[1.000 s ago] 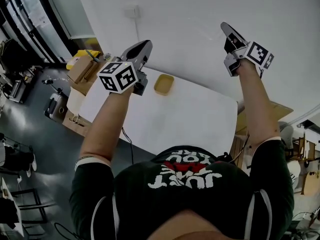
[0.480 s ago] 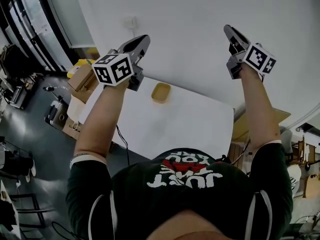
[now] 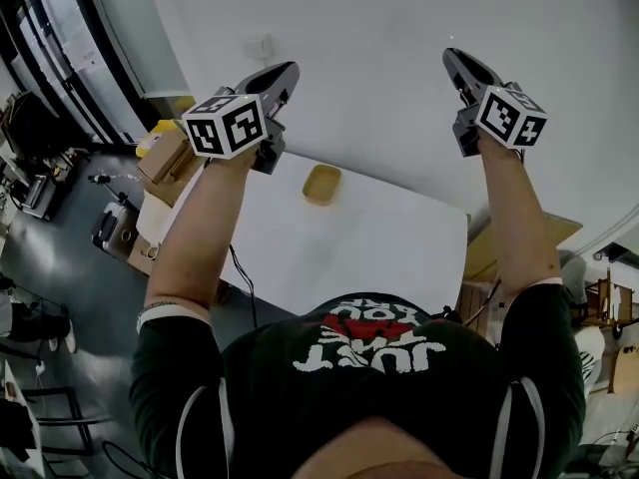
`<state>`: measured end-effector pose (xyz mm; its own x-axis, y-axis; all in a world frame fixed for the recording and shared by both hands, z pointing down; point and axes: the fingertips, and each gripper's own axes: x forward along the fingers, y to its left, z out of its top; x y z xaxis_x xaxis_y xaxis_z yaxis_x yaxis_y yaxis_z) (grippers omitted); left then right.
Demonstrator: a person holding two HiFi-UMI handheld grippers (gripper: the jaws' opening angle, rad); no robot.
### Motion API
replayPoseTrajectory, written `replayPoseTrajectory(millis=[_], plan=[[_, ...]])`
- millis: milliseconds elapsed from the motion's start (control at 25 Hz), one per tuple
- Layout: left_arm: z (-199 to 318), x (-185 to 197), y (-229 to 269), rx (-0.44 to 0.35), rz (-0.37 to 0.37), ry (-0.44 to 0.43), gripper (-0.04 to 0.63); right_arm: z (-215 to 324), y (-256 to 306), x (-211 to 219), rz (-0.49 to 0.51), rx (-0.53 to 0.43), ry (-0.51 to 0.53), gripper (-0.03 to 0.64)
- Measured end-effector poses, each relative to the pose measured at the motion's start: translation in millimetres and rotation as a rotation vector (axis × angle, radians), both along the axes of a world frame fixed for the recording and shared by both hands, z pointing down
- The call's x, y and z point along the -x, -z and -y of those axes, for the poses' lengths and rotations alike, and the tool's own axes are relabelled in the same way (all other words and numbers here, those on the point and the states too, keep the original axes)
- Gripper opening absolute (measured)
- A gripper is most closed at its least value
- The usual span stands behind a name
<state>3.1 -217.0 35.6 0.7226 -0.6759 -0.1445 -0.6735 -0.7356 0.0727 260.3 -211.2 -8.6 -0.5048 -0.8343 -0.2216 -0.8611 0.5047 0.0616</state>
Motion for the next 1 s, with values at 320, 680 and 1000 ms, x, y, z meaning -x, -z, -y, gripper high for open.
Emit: replayPoseTrajectory(millis=[320,680,1000], plan=[[3,-4,-3,0.011,0.017,0.002,0.005,5,-5,-1,-0.031,0.002,-0.017,0.037],[-2,-7,-7,0.016,0.028,-0.006,0.005,3,-10,5,-0.041,0.007,-0.012,0.037],[-2,-9,-10,0.019,0.033,-0.01,0.005,2,-14,8,-0.055,0.007,-0.011,0.037]])
